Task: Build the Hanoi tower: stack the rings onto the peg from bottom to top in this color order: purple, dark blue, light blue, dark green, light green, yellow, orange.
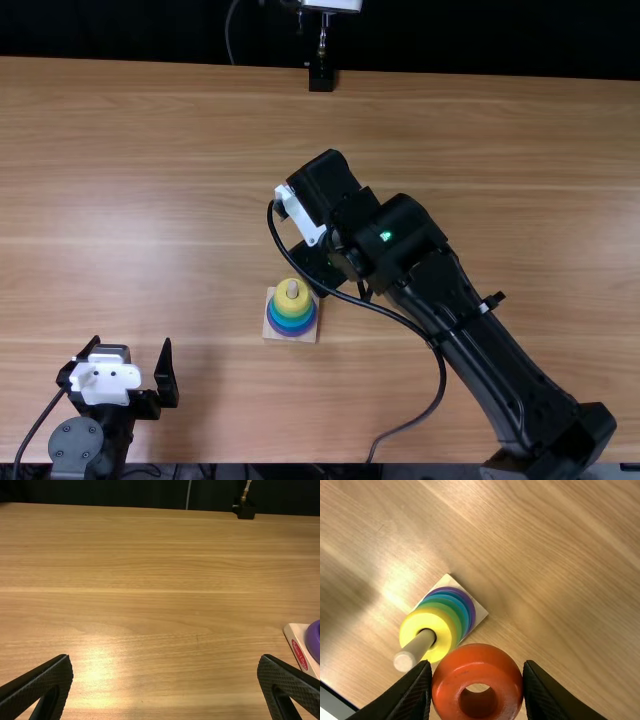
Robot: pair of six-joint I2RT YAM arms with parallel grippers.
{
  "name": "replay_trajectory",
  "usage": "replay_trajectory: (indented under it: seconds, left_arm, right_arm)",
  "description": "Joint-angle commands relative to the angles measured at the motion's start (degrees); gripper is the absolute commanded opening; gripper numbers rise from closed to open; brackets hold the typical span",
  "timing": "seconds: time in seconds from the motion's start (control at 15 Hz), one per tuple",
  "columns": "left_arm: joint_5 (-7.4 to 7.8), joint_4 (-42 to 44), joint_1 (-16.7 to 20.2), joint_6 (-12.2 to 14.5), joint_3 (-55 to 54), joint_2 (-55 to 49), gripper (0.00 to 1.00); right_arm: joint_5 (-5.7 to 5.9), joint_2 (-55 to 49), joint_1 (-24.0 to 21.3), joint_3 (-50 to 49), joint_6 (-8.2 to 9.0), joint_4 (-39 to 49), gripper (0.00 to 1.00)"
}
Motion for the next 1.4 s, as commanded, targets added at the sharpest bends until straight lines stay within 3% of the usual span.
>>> replay_trajectory:
  seconds: [0.0, 1.33]
  left_arm:
    - [-0.09, -4.47, -0.31, 0.78, -6.42, -0.67, 1.00]
    - [-0.09, -4.47, -0.31, 0.78, -6.42, -0.67, 1.00]
  right_arm:
    - [0.00, -1.87, 0.92, 2.71, -0.03, -0.03, 0.00]
    - [0.00, -1.34, 5.84, 2.62, 0.39, -0.67, 0.00]
